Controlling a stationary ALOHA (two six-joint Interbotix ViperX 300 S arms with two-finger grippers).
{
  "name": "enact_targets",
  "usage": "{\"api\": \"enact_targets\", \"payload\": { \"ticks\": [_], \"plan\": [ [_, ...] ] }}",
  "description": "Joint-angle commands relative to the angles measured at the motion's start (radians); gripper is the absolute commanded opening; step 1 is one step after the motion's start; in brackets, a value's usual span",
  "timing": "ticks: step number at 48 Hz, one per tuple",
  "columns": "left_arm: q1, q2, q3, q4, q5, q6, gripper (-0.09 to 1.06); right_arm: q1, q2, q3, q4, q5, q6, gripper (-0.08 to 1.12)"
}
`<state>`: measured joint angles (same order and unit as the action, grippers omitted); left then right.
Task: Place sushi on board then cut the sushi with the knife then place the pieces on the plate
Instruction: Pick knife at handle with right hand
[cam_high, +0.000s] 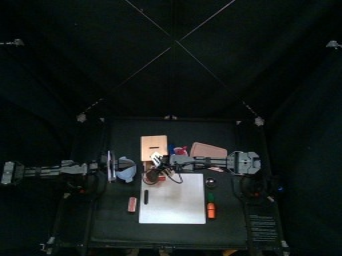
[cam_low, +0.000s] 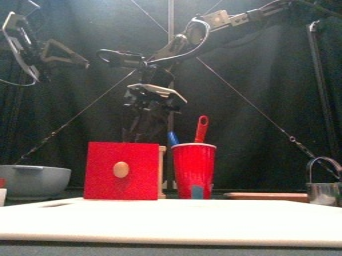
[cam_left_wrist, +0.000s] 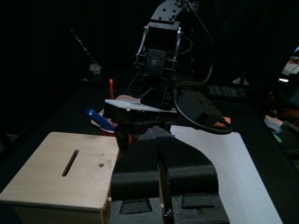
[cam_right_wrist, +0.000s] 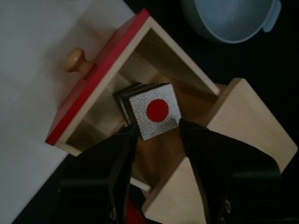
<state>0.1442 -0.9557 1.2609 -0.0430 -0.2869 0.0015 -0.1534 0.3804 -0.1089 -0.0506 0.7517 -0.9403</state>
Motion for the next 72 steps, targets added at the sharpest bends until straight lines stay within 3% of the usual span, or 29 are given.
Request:
{"api": "enact_targets", "payload": {
  "ticks": [1, 15, 34, 42, 57, 72],
  "plan": [
    [0.003, 0.002, -0.012, -0.002, -0.005, 0.000, 0.01, -0.002, -0.028, -0.041, 0.003, 0.006, 0.000, 0.80],
    [0.003, 0.002, -0.012, -0.006, -0.005, -0.002, 0.01, 0.009, -0.018, -0.057, 0.005, 0.067, 0.008, 0.98],
    [0.003, 0.002, -0.011, -0.006, -0.005, -0.002, 0.01, 0.009, 0.021, -0.081, -0.029, 0.060, 0.003, 0.99],
    [0.003, 0.002, -0.011, -0.006, -0.005, 0.000, 0.01, 0.005, 0.032, -0.089, -0.020, 0.080, 0.000, 0.94],
    [0.003, 0.002, -0.009, -0.006, -0.005, -0.002, 0.01, 0.005, 0.034, -0.095, -0.006, 0.092, 0.014, 0.68],
    [0.005, 0.002, -0.008, -0.006, -0.005, -0.002, 0.01, 0.005, -0.040, -0.158, -0.015, 0.135, 0.100, 0.68]
  ]
}}
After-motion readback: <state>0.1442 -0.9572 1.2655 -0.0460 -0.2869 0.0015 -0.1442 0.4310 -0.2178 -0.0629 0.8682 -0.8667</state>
